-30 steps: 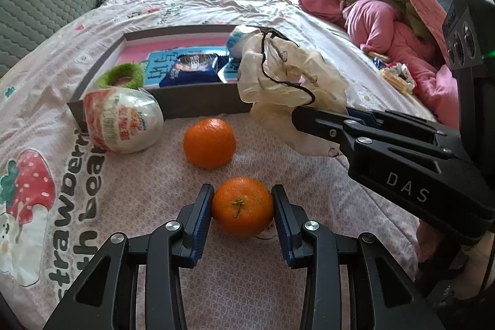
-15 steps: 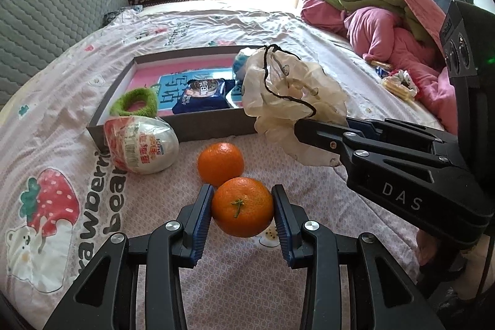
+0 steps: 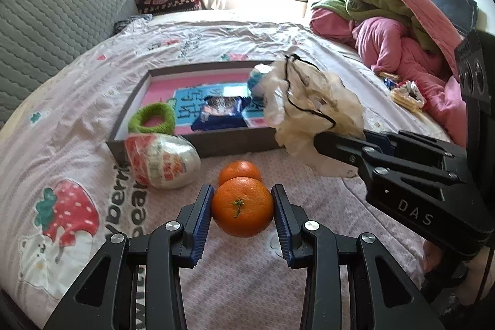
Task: Organize objects
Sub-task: 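Lift the orange with the left tool while the right tool lifts the mesh bag, then carry the orange to the box with left tool while right tool carries the mesh bag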
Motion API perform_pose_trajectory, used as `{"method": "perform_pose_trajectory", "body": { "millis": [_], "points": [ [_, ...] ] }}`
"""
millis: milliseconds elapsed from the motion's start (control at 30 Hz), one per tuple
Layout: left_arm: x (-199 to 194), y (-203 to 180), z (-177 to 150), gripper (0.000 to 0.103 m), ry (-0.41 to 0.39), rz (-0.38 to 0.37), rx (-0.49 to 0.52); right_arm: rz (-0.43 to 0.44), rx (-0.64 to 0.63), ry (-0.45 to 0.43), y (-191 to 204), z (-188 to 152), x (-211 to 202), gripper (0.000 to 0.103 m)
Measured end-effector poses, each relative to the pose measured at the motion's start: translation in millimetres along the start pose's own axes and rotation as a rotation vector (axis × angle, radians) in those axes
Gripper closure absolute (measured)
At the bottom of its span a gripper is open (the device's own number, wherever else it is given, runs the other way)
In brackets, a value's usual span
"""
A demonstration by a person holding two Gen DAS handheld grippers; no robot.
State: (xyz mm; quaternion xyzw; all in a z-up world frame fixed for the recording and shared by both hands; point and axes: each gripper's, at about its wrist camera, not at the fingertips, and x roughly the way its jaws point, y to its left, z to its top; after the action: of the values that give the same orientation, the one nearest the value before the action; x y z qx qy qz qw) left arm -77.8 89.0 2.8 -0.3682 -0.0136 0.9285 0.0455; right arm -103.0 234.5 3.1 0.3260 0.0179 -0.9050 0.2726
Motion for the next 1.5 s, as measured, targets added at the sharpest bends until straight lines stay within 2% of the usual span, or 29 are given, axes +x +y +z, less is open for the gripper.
{"method": "perform_pose_trajectory", "body": {
  "millis": [333, 900, 1133, 1500],
  "points": [
    [-4.1, 32.2, 20.2, 0.064, -0.047, 0.047, -0.054, -0.045, 0.0, -0.069, -7.7, 6.4, -10.6, 0.082],
    [2.2, 76.0, 48.0, 0.064, -0.103, 0.078, -0.108, -0.095, -0.001, -0.169, -13.9, 13.5, -15.3, 0.082],
    [9.9, 86.4, 60.2, 0.064, -0.119, 0.077, -0.108, -0.13, -0.011, -0.175, -12.2, 17.0, -6.9, 0.082],
    [21.9, 106.3, 80.0, 0.064, -0.148, 0.093, -0.076, -0.179, -0.021, -0.23, -12.0, 28.6, -3.6, 0.082]
  ]
}}
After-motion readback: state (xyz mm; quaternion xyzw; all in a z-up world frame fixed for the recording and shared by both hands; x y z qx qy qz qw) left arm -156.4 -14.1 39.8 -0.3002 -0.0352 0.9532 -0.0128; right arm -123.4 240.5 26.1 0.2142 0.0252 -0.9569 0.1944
